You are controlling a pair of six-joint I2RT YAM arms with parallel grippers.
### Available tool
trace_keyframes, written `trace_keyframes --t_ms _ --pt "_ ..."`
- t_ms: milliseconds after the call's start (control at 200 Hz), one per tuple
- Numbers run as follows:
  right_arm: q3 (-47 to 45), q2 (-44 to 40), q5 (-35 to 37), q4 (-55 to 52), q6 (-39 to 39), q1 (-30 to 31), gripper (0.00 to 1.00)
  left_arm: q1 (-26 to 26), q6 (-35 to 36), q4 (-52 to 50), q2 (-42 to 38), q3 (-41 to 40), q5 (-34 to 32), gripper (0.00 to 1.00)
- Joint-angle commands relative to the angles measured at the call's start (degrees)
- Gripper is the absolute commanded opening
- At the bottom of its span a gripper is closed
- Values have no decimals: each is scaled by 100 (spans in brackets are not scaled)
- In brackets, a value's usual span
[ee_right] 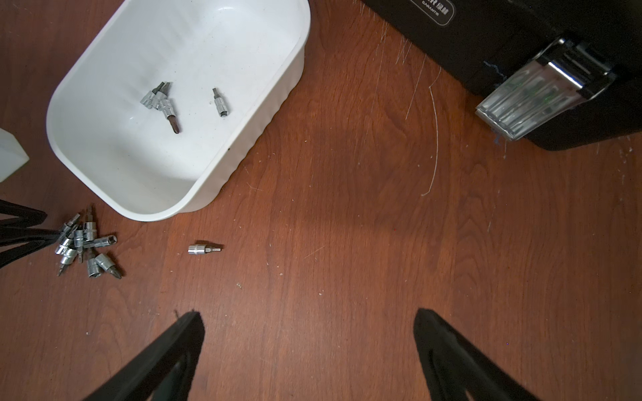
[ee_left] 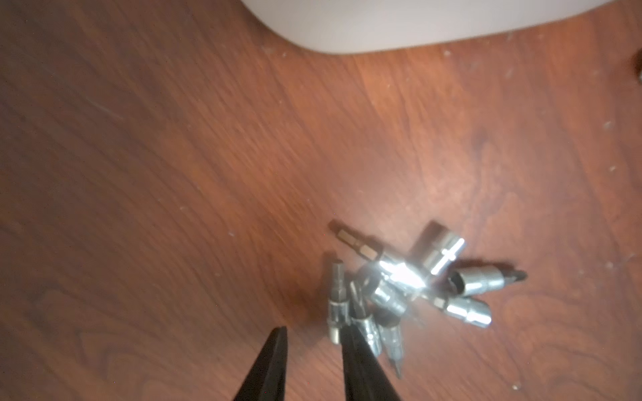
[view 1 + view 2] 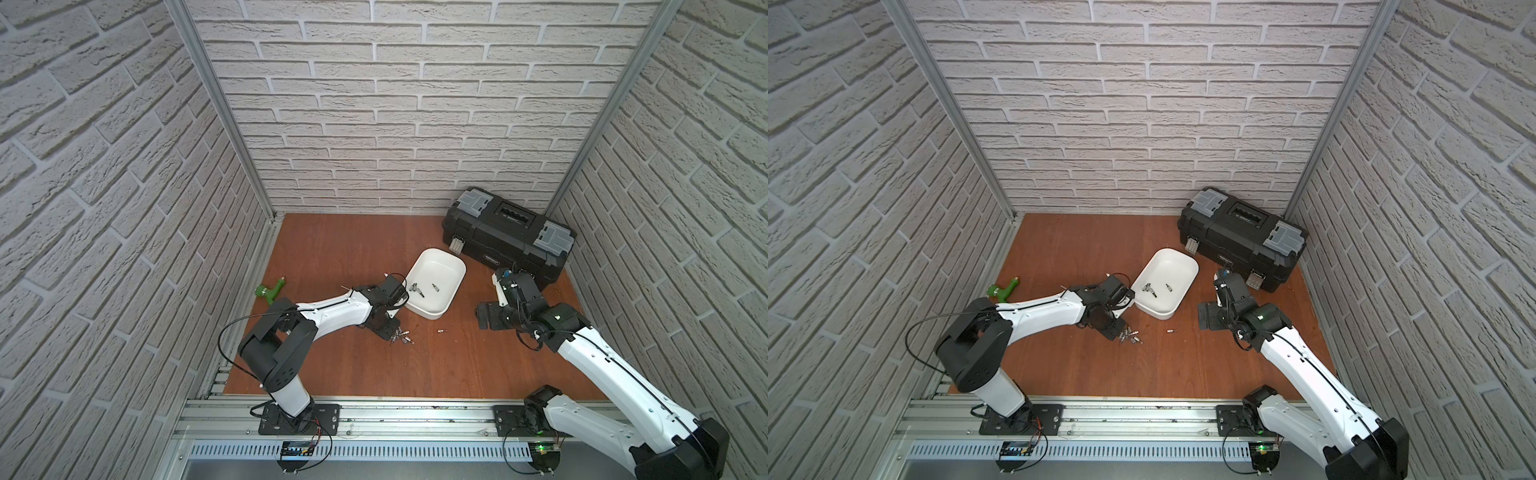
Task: Put the bit on the desktop into the storage box
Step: Pick up the screwdriver bit from the center of the board.
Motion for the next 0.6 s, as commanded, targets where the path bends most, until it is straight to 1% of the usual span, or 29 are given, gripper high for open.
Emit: trace_keyframes --t_ms 0,245,540,595 --pt "119 -100 104 18 24 -53 99 25 17 92 131 90 104 31" --pt "129 -84 96 43 19 -53 99 24 10 86 120 113 113 32" --pt "159 -66 113 30 -10 -53 99 23 69 119 409 278 149 32" --pt "160 -63 128 22 -8 -53 99 25 88 121 448 297 164 31"
